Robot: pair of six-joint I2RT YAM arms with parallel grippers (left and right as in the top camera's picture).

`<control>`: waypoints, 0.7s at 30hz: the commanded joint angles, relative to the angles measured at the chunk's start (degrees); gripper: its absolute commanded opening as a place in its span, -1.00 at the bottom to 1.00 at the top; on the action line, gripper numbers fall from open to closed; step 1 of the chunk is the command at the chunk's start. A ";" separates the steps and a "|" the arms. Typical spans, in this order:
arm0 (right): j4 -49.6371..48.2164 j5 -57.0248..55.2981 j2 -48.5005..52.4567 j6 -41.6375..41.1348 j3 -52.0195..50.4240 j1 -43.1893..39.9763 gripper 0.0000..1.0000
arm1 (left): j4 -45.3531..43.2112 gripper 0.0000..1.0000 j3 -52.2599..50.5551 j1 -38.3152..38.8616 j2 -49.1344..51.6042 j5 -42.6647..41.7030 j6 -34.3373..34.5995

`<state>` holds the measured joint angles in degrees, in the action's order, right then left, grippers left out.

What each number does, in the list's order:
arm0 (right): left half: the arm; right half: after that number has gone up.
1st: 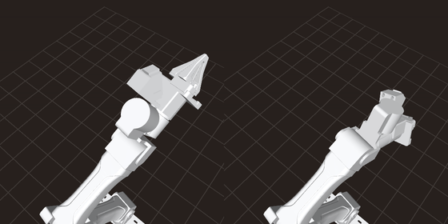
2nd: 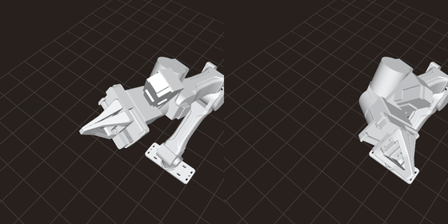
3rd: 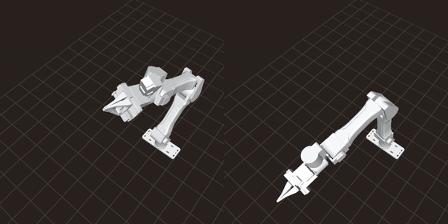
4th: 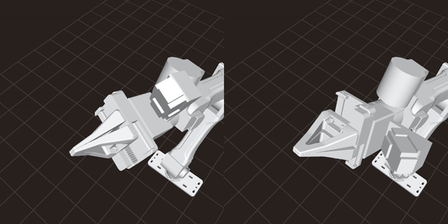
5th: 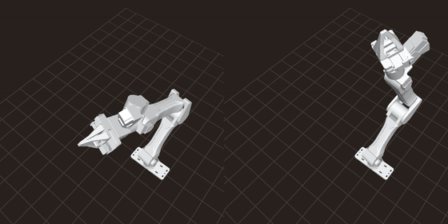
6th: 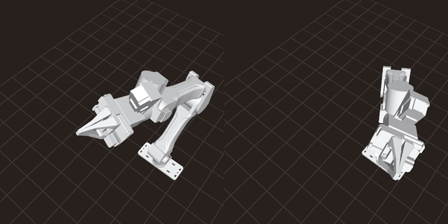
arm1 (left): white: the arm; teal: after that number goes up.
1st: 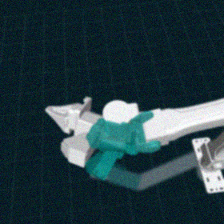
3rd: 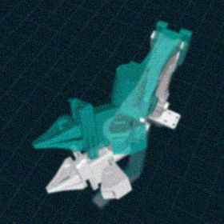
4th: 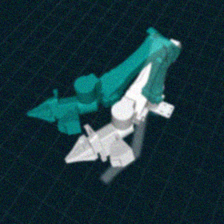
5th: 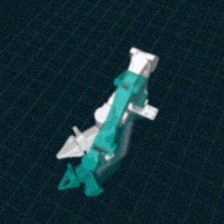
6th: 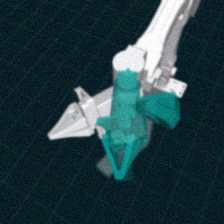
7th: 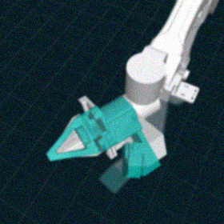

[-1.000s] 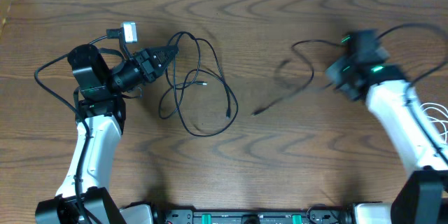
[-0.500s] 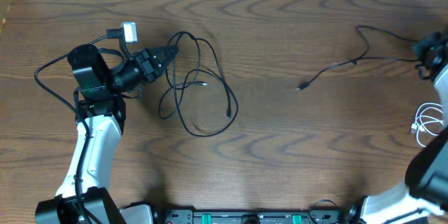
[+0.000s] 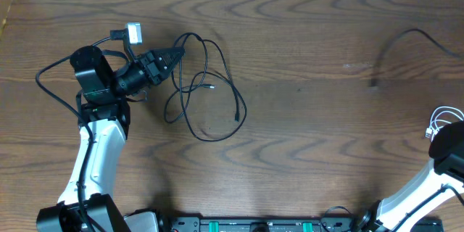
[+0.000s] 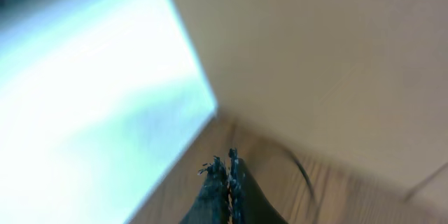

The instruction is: Untangle cables

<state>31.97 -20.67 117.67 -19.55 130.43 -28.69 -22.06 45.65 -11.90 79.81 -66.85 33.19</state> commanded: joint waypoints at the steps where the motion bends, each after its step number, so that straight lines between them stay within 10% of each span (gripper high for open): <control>1: 0.50 -6.49 2.05 5.66 0.02 -0.20 -0.97 | -0.28 -0.85 0.46 -0.02 -0.48 0.57 0.09; 14: 11.80 2.43 21.05 4.61 0.02 1.42 -0.97 | -0.28 -0.85 0.46 -0.02 -0.48 0.98 0.09; 21: 16.50 5.18 17.86 4.87 0.04 4.52 -0.21 | -0.79 -0.85 0.46 1.38 -0.48 2.71 0.87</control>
<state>47.16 -17.15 140.73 -14.96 128.88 -26.24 -22.26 45.65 -11.75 79.81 -65.19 33.23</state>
